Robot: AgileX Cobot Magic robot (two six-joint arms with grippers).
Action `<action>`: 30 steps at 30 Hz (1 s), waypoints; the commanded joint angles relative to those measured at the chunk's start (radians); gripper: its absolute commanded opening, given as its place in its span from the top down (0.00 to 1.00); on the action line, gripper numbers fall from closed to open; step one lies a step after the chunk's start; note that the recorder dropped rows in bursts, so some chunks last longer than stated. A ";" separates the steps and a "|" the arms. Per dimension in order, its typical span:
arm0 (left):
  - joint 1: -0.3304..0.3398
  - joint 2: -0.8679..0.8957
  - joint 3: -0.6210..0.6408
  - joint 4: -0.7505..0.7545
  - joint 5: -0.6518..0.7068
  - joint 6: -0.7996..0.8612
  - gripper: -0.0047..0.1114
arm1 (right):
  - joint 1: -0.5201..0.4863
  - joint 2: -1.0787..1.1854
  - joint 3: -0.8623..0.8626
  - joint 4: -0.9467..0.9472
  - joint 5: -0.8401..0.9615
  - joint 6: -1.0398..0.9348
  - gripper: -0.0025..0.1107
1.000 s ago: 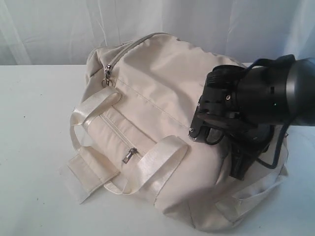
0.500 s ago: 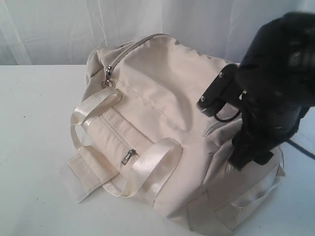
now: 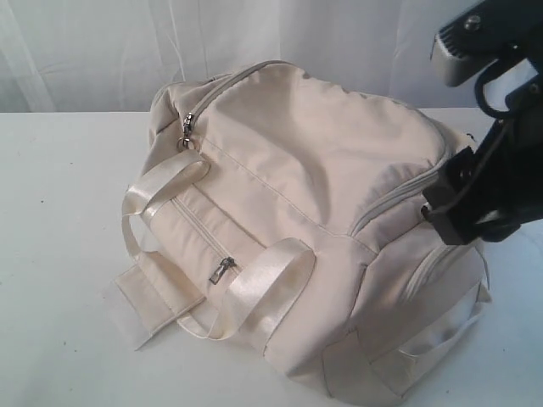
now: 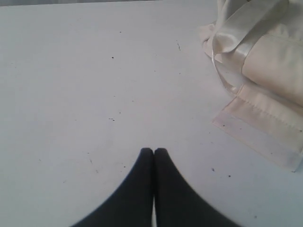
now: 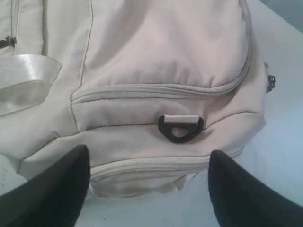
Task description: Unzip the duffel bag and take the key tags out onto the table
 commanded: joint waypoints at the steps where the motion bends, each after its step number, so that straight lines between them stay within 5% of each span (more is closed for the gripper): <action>1: -0.005 -0.004 0.003 0.027 -0.001 0.071 0.96 | 0.002 -0.026 0.029 0.003 -0.040 -0.007 0.40; 8: -0.005 -0.004 0.003 0.027 -0.083 0.080 0.96 | 0.002 -0.026 0.034 0.015 -0.053 -0.003 0.40; 12: -0.005 -0.004 0.003 0.025 -0.352 0.062 0.96 | 0.002 -0.026 0.034 0.017 -0.051 -0.003 0.40; 16: -0.005 -0.004 0.003 0.020 -0.664 -0.255 0.96 | 0.002 -0.026 0.034 0.017 -0.053 -0.003 0.40; 18: -0.005 0.000 0.003 -0.103 -0.768 -0.288 0.96 | 0.002 -0.026 0.034 0.017 -0.053 -0.003 0.40; 21: -0.005 0.158 -0.087 -0.432 -0.657 -0.151 0.96 | 0.002 -0.026 0.034 0.018 -0.058 -0.003 0.40; 26: -0.005 0.564 -0.399 -0.371 -0.273 0.020 0.96 | 0.002 -0.026 0.034 0.025 -0.064 -0.003 0.40; 30: -0.005 0.974 -0.774 -0.307 0.144 0.172 0.96 | 0.002 -0.026 0.034 0.025 -0.064 -0.003 0.40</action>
